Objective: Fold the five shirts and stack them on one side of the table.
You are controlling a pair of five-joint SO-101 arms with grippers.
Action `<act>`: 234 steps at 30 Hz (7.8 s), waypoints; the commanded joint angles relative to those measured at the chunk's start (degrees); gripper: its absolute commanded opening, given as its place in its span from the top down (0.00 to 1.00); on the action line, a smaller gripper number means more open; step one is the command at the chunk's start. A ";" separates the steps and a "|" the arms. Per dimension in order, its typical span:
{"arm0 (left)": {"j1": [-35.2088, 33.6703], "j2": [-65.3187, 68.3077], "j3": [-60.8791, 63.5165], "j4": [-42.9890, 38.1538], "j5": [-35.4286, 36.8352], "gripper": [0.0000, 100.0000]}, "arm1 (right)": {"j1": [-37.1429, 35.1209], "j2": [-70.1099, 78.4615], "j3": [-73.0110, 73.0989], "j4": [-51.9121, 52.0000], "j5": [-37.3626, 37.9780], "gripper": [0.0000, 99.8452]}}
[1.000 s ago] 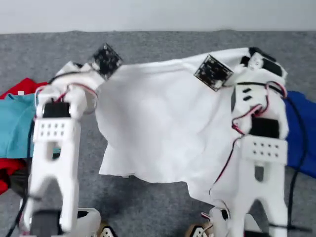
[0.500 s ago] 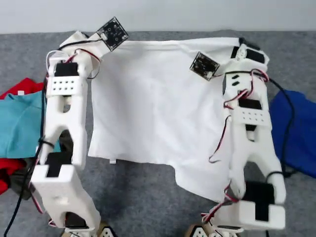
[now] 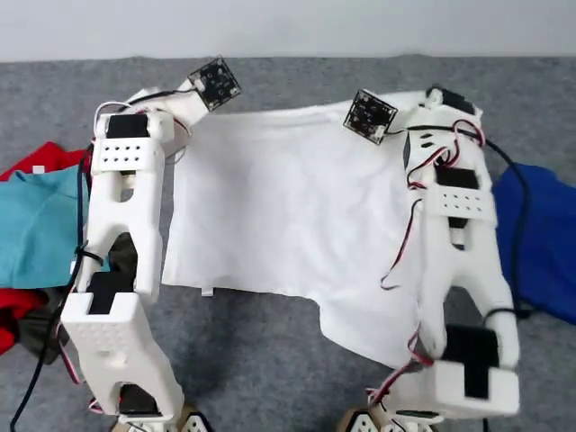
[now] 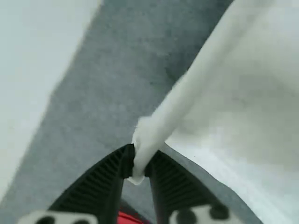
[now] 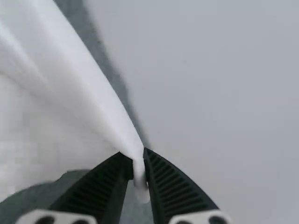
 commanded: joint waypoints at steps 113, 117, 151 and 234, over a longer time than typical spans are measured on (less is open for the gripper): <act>0.53 -4.66 5.58 15.30 30.77 0.98 | -4.26 19.30 -20.04 42.24 -37.71 0.99; 0.88 -3.25 5.49 8.79 37.71 0.98 | -4.53 21.58 -19.60 40.40 -37.71 0.99; -2.99 37.19 -60.44 37.80 37.01 0.98 | -1.63 27.38 -19.43 38.81 -37.63 0.99; 51.69 -9.76 5.14 26.46 36.48 0.81 | 52.53 -5.23 -19.34 69.05 -30.42 0.99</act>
